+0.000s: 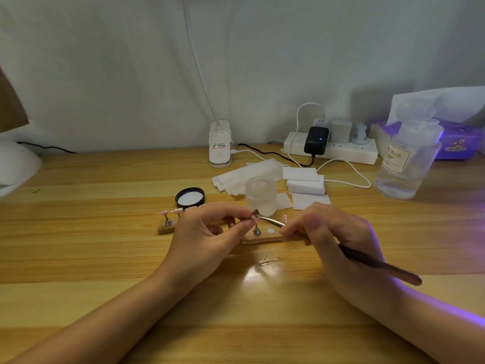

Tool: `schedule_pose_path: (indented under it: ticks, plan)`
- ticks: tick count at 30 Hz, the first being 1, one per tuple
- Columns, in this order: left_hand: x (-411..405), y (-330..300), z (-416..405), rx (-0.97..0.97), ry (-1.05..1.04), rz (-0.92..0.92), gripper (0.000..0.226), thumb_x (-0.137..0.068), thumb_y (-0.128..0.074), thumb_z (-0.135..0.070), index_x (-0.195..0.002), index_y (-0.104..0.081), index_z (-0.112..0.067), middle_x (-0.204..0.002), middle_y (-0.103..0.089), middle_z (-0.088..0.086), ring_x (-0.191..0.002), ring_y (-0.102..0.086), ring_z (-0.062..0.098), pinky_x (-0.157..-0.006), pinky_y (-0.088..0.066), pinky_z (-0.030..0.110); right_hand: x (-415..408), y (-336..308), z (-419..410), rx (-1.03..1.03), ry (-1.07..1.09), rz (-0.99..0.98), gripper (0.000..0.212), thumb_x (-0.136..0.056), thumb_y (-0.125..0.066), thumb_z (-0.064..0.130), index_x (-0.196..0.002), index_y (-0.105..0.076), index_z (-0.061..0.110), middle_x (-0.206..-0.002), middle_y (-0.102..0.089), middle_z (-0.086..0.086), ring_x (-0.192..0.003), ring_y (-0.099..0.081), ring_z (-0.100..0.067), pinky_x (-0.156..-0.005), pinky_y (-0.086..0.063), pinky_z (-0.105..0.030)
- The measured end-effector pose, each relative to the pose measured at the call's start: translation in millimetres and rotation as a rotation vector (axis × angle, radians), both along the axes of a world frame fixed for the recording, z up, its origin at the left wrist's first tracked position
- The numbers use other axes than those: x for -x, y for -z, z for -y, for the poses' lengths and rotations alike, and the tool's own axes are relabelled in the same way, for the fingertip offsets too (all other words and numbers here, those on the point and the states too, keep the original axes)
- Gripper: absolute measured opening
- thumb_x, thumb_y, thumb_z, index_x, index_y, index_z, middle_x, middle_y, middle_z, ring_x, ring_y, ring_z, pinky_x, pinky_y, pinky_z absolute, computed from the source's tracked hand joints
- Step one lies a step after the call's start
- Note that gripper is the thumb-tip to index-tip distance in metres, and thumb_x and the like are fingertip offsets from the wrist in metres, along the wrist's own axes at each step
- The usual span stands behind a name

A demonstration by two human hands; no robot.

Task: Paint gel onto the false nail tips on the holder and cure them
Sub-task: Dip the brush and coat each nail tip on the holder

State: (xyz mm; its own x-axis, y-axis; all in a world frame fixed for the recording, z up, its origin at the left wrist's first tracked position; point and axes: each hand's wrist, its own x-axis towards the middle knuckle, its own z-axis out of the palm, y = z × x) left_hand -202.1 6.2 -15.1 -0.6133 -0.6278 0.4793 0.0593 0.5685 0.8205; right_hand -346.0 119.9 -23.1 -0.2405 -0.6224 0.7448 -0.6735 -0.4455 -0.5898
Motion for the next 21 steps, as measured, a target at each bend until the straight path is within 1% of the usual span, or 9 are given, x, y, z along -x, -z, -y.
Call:
schedule_pose_path:
  ticks: [2,6,8,10,12,14,16,18,21]
  plan:
    - [0.1,0.6,0.6,-0.003,0.001,-0.001,0.012,-0.070,-0.068,-0.026,-0.081,-0.072,-0.027,-0.080,-0.072,-0.009,-0.072,-0.065,0.013,-0.060,-0.050,0.042,1.0,1.8,-2.0,0.007,-0.033,0.037,0.048,-0.096,-0.030,0.047,-0.070,-0.064,0.026,-0.063,-0.060,0.011,-0.064,-0.057,-0.001,-0.062,-0.042,-0.021]
    - [0.8,0.9,2.0,0.057,-0.008,-0.044,0.013,-0.071,-0.067,-0.028,-0.083,-0.072,-0.027,-0.087,-0.069,-0.001,-0.083,-0.062,0.016,-0.061,-0.051,0.041,1.9,0.3,-2.2,0.018,-0.020,0.086,0.043,-0.094,-0.031,0.052,-0.084,-0.063,0.025,-0.070,-0.062,0.006,-0.066,-0.059,-0.005,-0.061,-0.042,-0.017]
    - [0.7,0.8,2.1,0.088,-0.004,-0.068,0.015,-0.072,-0.066,-0.029,-0.085,-0.072,-0.026,-0.087,-0.066,0.001,-0.079,-0.060,0.018,-0.058,-0.049,0.040,2.1,-2.4,-2.2,0.003,0.000,0.145,0.041,-0.090,-0.036,0.056,-0.087,-0.063,0.026,-0.075,-0.065,0.007,-0.067,-0.061,-0.004,-0.061,-0.044,-0.012]
    - [0.4,1.5,2.3,0.107,0.010,-0.081,0.017,-0.074,-0.065,-0.029,-0.088,-0.072,-0.025,-0.084,-0.067,0.001,-0.072,-0.059,0.022,-0.054,-0.045,0.043,2.7,-4.6,-3.6,-0.021,0.020,0.183,0.032,-0.085,-0.043,0.059,-0.091,-0.062,0.035,-0.081,-0.067,0.011,-0.073,-0.062,-0.002,-0.063,-0.046,-0.010]
    - [-0.2,2.2,2.9,0.107,0.022,-0.081,0.018,-0.075,-0.064,-0.026,-0.092,-0.071,-0.025,-0.085,-0.068,0.000,-0.069,-0.058,0.027,-0.052,-0.042,0.045,3.2,-6.0,-4.3,-0.014,0.053,0.112,0.021,-0.084,-0.050,0.051,-0.095,-0.060,0.037,-0.084,-0.067,0.011,-0.079,-0.061,-0.002,-0.068,-0.046,-0.010]
    - [-0.3,2.4,3.5,0.094,0.026,-0.074,0.019,-0.077,-0.062,-0.023,-0.093,-0.070,-0.026,-0.087,-0.069,-0.002,-0.072,-0.059,0.030,-0.054,-0.043,0.048,3.8,-7.3,-3.5,0.021,0.074,0.012,0.015,-0.082,-0.056,0.036,-0.097,-0.059,0.031,-0.082,-0.066,0.010,-0.079,-0.060,-0.004,-0.070,-0.045,-0.010]
    - [0.1,2.4,3.3,0.098,0.023,-0.063,0.019,-0.078,-0.060,-0.021,-0.093,-0.069,-0.027,-0.088,-0.069,-0.002,-0.077,-0.062,0.025,-0.060,-0.046,0.049,4.8,-7.7,-2.2,0.059,0.068,-0.091,0.013,-0.081,-0.059,0.024,-0.094,-0.061,0.020,-0.083,-0.065,0.004,-0.075,-0.059,-0.007,-0.069,-0.047,-0.014]
    - [0.5,2.3,2.8,0.106,0.020,-0.055,0.018,-0.079,-0.059,-0.020,-0.093,-0.068,-0.026,-0.088,-0.070,-0.003,-0.082,-0.064,0.018,-0.066,-0.049,0.047,5.6,-7.4,-1.4,0.069,0.059,-0.148,0.011,-0.080,-0.062,0.019,-0.088,-0.064,0.013,-0.081,-0.064,0.002,-0.072,-0.058,-0.009,-0.066,-0.047,-0.017]
    - [1.2,2.9,3.5,0.145,0.010,-0.039,0.018,-0.080,-0.057,-0.019,-0.091,-0.066,-0.029,-0.089,-0.068,-0.006,-0.083,-0.063,0.011,-0.069,-0.050,0.041,5.6,-7.4,-1.6,0.056,0.030,-0.121,0.010,-0.080,-0.060,0.022,-0.084,-0.064,0.013,-0.080,-0.063,0.004,-0.072,-0.058,-0.009,-0.063,-0.049,-0.022]
